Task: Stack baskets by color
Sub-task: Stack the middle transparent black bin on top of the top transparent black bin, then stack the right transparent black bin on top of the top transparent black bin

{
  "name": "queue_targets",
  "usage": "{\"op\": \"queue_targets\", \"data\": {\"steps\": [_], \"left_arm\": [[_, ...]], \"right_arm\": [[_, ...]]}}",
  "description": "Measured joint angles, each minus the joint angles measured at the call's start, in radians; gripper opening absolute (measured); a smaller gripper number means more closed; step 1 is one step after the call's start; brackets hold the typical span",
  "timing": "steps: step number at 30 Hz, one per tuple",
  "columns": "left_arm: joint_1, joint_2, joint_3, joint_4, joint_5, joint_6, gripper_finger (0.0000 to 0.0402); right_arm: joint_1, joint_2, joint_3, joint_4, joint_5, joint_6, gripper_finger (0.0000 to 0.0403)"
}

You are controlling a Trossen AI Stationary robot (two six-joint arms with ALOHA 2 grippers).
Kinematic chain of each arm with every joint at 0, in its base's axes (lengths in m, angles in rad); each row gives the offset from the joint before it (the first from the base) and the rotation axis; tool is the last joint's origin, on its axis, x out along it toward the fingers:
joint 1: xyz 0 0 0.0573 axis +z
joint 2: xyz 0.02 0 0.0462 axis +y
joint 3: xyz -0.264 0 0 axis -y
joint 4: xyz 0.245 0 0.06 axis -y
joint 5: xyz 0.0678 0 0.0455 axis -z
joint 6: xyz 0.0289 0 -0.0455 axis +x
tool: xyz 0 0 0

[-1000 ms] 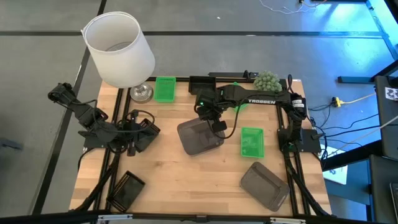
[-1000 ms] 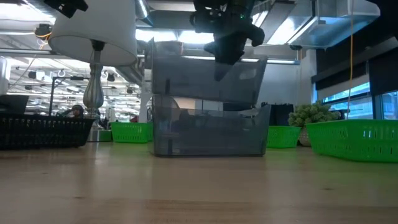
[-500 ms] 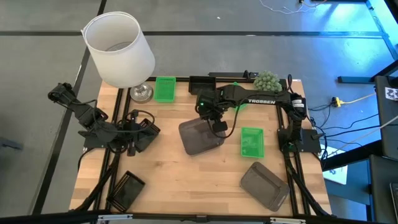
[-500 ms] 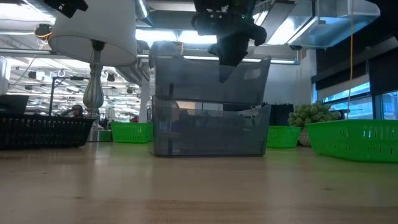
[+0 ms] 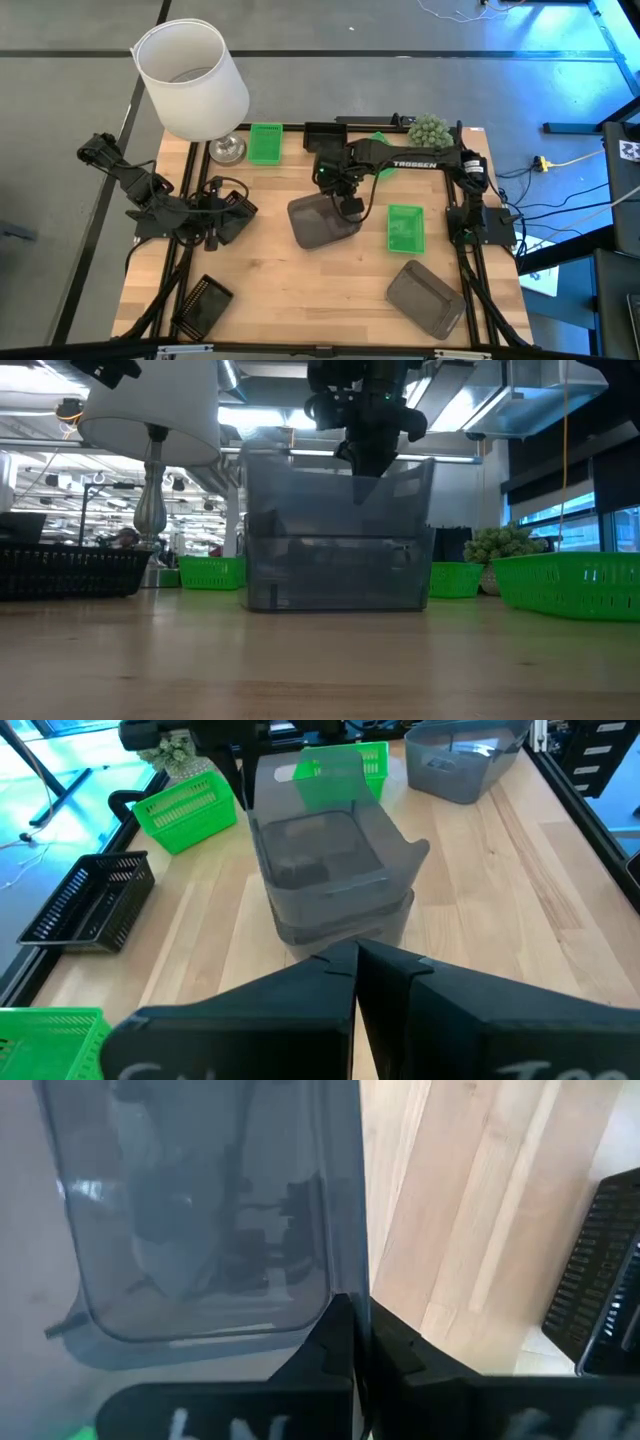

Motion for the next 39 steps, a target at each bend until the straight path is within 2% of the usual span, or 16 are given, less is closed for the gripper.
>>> {"op": "queue_targets", "data": {"steps": [7, 17, 25, 30, 36, 39], "left_arm": [[0.0, 0.0, 0.0, -0.001, 0.0, 0.0, 0.0], [0.0, 0.0, 0.0, -0.001, 0.0, 0.021, 0.0], [0.0, 0.0, 0.0, -0.001, 0.005, 0.023, 0.0], [0.0, 0.0, 0.0, -0.001, 0.001, 0.018, 0.0], [0.0, -0.001, 0.0, 0.001, 0.005, 0.019, 0.0], [0.0, -0.001, 0.0, 0.003, 0.009, 0.019, 0.0]], "right_arm": [[0.0, 0.022, -0.002, 0.012, -0.001, -0.003, 0.0002], [-0.001, 0.023, -0.002, 0.02, -0.001, -0.003, 0.0046], [0.005, 0.023, -0.001, 0.026, -0.001, 0.002, 0.0051], [0.03, 0.023, 0.012, 0.022, -0.004, 0.087, 0.0051], [0.092, 0.006, 0.092, -0.027, -0.145, 0.226, 0.0007], [0.145, 0.006, 0.176, -0.121, -0.169, 0.312, 0.0007]]}}
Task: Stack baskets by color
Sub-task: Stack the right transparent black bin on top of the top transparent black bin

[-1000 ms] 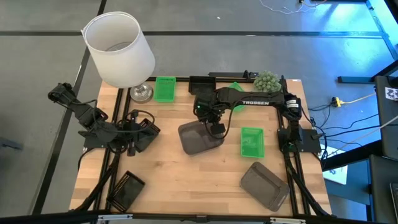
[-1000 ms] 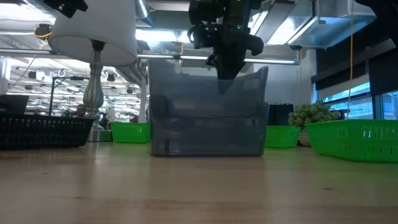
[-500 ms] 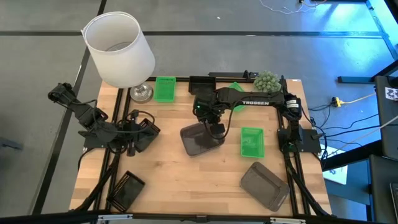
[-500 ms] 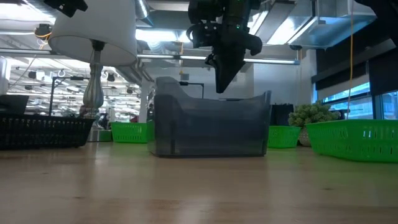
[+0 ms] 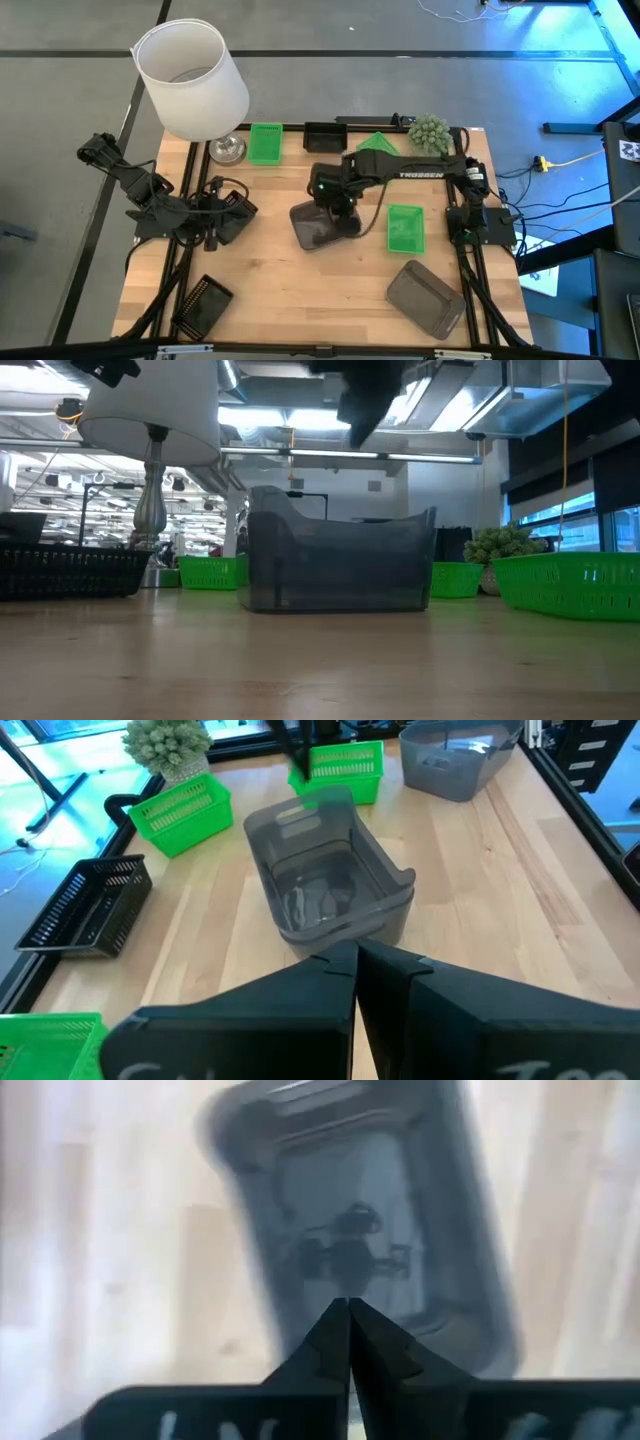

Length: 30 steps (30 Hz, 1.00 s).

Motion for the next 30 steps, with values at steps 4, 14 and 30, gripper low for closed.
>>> {"op": "queue_targets", "data": {"steps": [4, 14, 30], "left_arm": [[0.0, 0.0, 0.0, 0.001, 0.0, 0.0, 0.0], [0.0, 0.0, 0.0, 0.0, 0.0, 0.006, 0.0], [0.0, 0.0, 0.0, 0.008, -0.009, 0.011, 0.0]], "right_arm": [[0.088, -0.001, 0.112, -0.1, 0.026, 0.123, 0.0003], [0.341, -0.026, 0.247, -0.295, 0.207, 0.585, 0.0001], [0.587, -0.227, -0.137, -0.301, 0.335, 1.291, 0.0]]}}
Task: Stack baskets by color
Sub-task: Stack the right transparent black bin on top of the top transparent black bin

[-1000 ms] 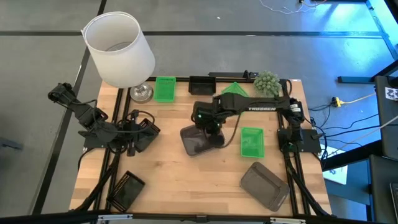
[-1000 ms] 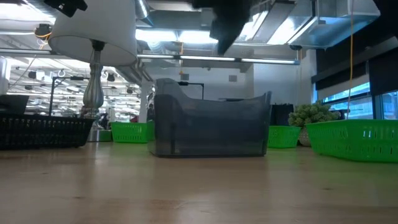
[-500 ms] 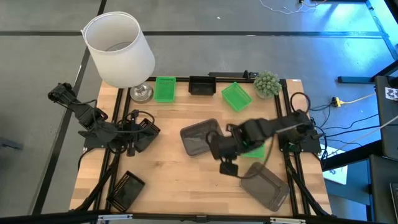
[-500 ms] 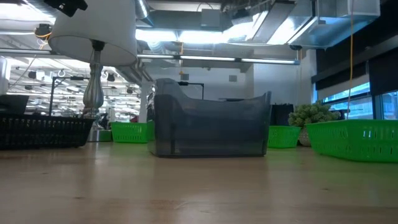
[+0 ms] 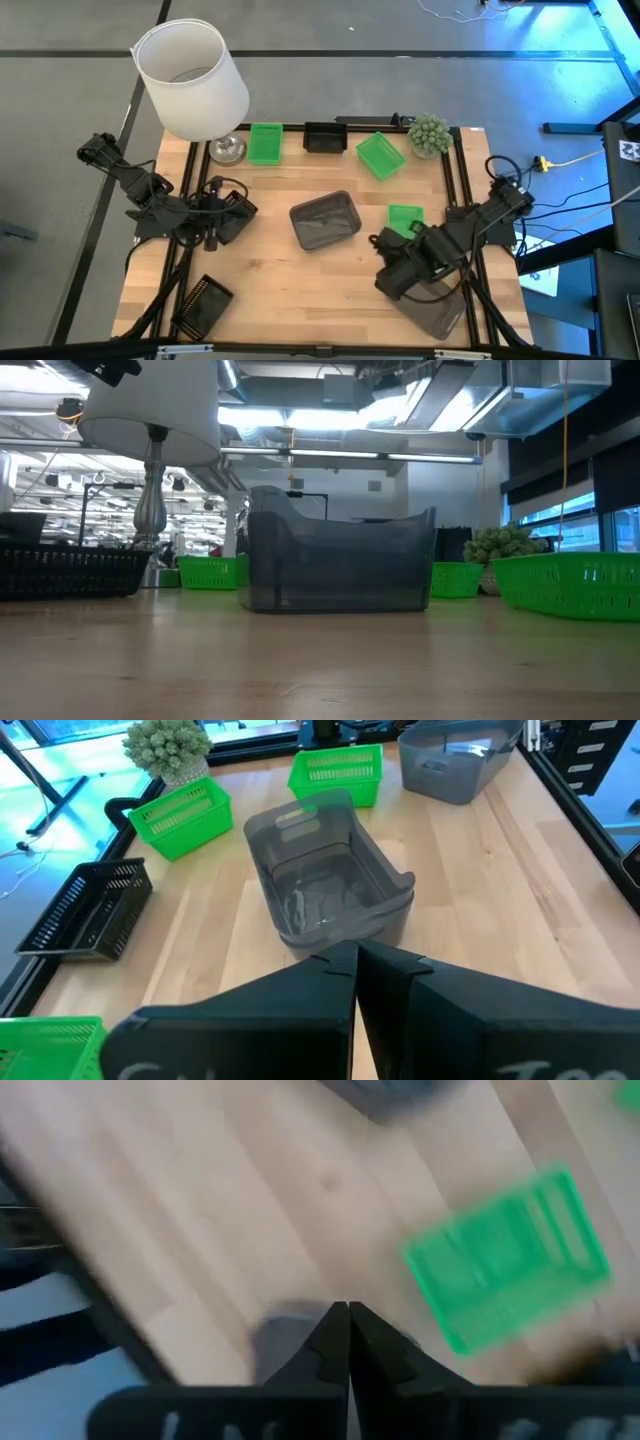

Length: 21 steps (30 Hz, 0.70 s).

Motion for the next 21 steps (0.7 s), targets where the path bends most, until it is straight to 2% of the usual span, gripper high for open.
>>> {"op": "queue_targets", "data": {"steps": [5, 8, 15, 21], "left_arm": [[0.0, 0.0, 0.0, 0.0, -0.046, 0.07, 0.0], [0.0, 0.0, 0.0, 0.006, -0.052, 0.071, 0.0], [0.018, 0.0, 0.0, 0.016, -0.052, 0.069, 0.0], [0.05, 0.0, 0.0, 0.018, -0.052, 0.068, 0.0]], "right_arm": [[0.009, -0.118, -0.226, 0.006, -0.127, 0.292, 0.0], [0.009, -0.174, -0.33, 0.038, -0.165, 0.356, 0.0003], [-0.025, -0.236, -0.459, 0.131, -0.172, 0.295, 0.0033], [-0.063, -0.234, -0.487, 0.135, -0.238, 0.198, 0.0094]]}}
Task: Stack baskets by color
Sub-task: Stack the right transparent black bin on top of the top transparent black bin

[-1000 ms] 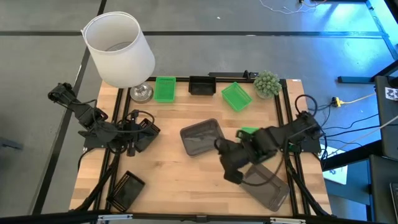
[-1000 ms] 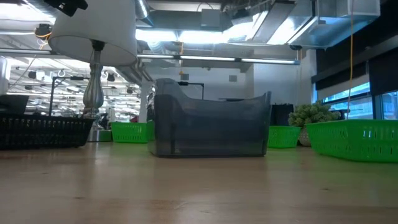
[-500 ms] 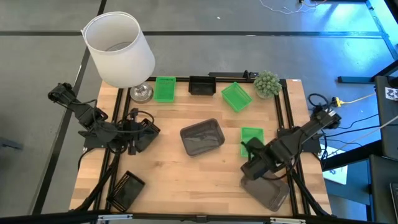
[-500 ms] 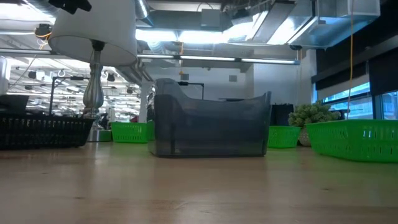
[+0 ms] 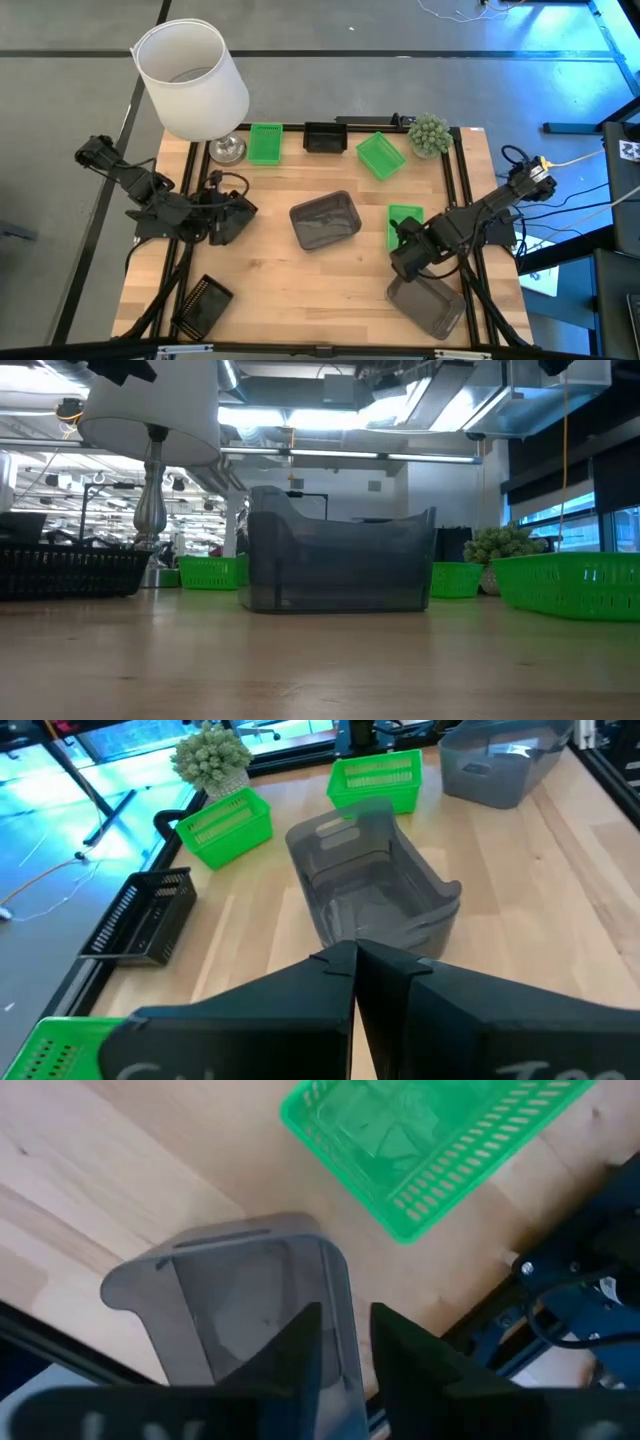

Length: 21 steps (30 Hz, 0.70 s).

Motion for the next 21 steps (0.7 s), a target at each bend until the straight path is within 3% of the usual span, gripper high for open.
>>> {"op": "queue_targets", "data": {"steps": [7, 10, 21], "left_arm": [[0.017, 0.0, 0.0, 0.0, 0.008, 0.0, 0.0], [0.017, 0.0, 0.0, 0.0, 0.008, 0.004, 0.0], [0.017, 0.0, 0.0, 0.008, 0.008, 0.004, 0.0]], "right_arm": [[-0.006, 0.0, -0.076, 0.037, -0.071, -0.046, 0.0153], [0.017, 0.0, -0.145, 0.127, -0.13, -0.076, 0.0158], [0.036, 0.001, -0.317, 0.245, -0.171, -0.128, 0.0159]]}}
